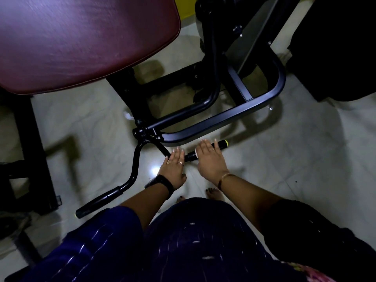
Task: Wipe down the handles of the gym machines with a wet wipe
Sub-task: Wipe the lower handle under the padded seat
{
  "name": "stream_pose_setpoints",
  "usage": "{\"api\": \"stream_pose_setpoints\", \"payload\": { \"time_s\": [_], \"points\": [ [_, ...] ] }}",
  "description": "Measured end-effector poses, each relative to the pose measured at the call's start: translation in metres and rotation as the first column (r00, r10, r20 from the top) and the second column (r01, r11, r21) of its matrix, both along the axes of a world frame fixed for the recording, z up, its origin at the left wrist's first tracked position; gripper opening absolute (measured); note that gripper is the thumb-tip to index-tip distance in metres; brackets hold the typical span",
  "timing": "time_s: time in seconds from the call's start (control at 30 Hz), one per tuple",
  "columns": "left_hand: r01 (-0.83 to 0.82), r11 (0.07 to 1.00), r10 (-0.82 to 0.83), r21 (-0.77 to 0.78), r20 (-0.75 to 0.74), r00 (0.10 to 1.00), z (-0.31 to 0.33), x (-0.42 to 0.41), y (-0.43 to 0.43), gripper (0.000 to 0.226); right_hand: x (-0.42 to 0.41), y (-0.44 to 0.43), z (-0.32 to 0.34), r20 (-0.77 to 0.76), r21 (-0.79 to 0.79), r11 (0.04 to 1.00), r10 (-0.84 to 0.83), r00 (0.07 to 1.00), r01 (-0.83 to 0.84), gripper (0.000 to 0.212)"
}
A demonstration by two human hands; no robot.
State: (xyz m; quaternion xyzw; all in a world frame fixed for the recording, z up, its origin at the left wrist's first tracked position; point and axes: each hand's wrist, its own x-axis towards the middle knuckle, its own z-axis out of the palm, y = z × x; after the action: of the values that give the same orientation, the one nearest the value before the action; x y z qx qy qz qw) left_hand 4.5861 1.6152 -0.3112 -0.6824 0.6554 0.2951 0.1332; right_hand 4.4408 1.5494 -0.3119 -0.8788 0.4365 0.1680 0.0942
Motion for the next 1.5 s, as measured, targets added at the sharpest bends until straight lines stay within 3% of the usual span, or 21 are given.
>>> {"api": "stream_pose_setpoints", "payload": {
  "time_s": [0.13,0.23,0.33,0.47,0.6,0.77,0.93,1.07,1.23,1.3,1.37,1.5],
  "points": [
    [-0.006,1.0,0.006,-0.006,-0.009,1.0,0.0,0.0,0.0,0.083,0.009,0.016,-0.004,0.04,0.021,0.992,0.124,0.991,-0.125,0.068],
    [-0.013,1.0,0.013,-0.01,-0.021,1.0,-0.001,0.001,0.001,0.084,-0.018,0.032,-0.009,-0.019,-0.066,0.98,0.185,0.983,-0.186,0.071],
    [-0.031,0.999,0.03,-0.009,-0.039,0.999,0.0,0.0,-0.001,0.083,-0.043,0.024,-0.01,-0.034,-0.122,0.981,0.147,0.988,-0.151,0.072],
    [-0.068,0.998,0.067,-0.017,-0.065,0.996,0.0,-0.002,-0.001,0.082,-0.021,0.007,-0.003,-0.032,-0.079,0.995,0.065,0.997,-0.068,0.063],
    [-0.074,0.997,0.071,-0.033,-0.068,0.995,-0.001,-0.002,-0.001,0.081,0.01,0.012,0.005,-0.042,-0.019,0.989,0.145,0.989,-0.146,0.063],
    [-0.083,0.995,0.078,-0.061,-0.08,0.994,-0.005,-0.001,0.0,0.082,-0.022,0.032,-0.005,-0.026,-0.089,0.973,0.212,0.977,-0.214,0.074],
    [-0.11,0.992,0.106,-0.057,-0.079,0.991,-0.007,-0.004,0.002,0.085,-0.038,0.01,-0.001,-0.027,-0.073,0.996,0.039,0.999,-0.04,0.081],
    [-0.108,0.992,0.105,-0.057,-0.068,0.992,-0.008,-0.005,0.003,0.086,-0.005,0.007,0.002,-0.021,0.012,1.0,0.014,1.0,-0.013,0.067],
    [-0.121,0.992,0.116,-0.047,-0.097,0.988,-0.008,-0.004,0.003,0.085,-0.007,0.033,-0.006,0.091,0.027,0.994,0.098,0.991,-0.101,0.08],
    [-0.122,0.991,0.117,-0.046,-0.097,0.988,-0.007,-0.003,0.003,0.084,-0.024,0.037,-0.008,0.07,0.016,0.993,0.119,0.99,-0.121,0.086],
    [-0.11,0.993,0.107,-0.038,-0.092,0.99,-0.007,-0.003,0.002,0.084,-0.04,0.031,-0.007,0.002,-0.023,0.997,0.071,0.997,-0.071,0.088],
    [-0.095,0.995,0.091,-0.04,-0.09,0.992,-0.008,0.0,0.001,0.083,-0.045,0.007,-0.002,0.03,-0.036,0.998,-0.05,0.998,0.051,0.082]
  ]
}}
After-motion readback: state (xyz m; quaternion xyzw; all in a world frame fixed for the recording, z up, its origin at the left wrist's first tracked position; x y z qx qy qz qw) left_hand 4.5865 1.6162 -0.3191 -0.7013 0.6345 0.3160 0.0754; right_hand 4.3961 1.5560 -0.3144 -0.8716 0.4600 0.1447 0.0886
